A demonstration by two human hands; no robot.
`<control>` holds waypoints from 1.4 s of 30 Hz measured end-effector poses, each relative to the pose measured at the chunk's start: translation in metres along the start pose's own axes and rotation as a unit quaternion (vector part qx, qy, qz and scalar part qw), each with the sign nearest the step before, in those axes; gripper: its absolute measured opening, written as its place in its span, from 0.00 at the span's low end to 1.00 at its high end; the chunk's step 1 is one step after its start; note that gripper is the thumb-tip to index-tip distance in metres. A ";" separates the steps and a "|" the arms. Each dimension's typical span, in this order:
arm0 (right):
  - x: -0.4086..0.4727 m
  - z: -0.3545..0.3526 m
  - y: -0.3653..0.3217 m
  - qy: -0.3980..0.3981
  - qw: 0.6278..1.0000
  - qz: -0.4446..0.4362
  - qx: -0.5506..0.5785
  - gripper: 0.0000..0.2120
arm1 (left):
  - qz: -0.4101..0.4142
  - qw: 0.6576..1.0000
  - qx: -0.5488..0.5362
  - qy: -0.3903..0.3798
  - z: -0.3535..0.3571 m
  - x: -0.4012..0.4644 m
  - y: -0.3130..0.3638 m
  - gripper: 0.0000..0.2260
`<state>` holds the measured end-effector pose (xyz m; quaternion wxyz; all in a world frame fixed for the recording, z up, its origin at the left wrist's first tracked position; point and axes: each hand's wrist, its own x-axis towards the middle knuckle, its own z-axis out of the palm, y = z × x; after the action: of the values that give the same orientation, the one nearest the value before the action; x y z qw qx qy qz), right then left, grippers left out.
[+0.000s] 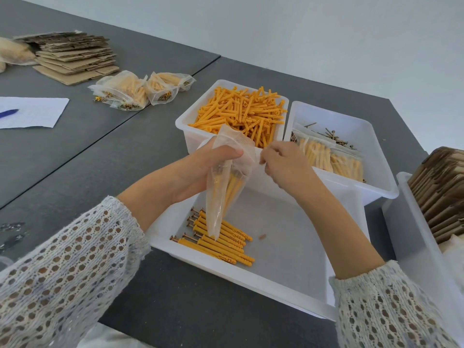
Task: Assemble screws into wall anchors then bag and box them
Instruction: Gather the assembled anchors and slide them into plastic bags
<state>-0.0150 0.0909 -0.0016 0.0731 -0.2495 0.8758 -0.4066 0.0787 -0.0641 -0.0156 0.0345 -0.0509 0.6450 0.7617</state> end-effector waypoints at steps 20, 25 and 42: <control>-0.031 0.065 0.004 -0.364 0.875 -0.077 -0.308 0.15 | 0.058 0.993 -0.045 0.091 -0.001 -0.002 0.003 0.31; -0.027 0.062 0.006 -0.399 0.859 -0.059 -0.316 0.12 | 0.054 0.993 -0.063 0.088 -0.003 -0.003 0.004 0.29; -0.013 0.039 0.021 -0.267 0.887 -0.064 -0.371 0.16 | 0.059 0.987 -0.133 0.072 -0.012 -0.005 0.002 0.19</control>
<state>0.0012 0.0825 -0.0443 0.1801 -0.4134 0.8922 0.0265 0.0836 -0.0765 -0.0151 -0.0642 -0.0720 0.5403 0.8359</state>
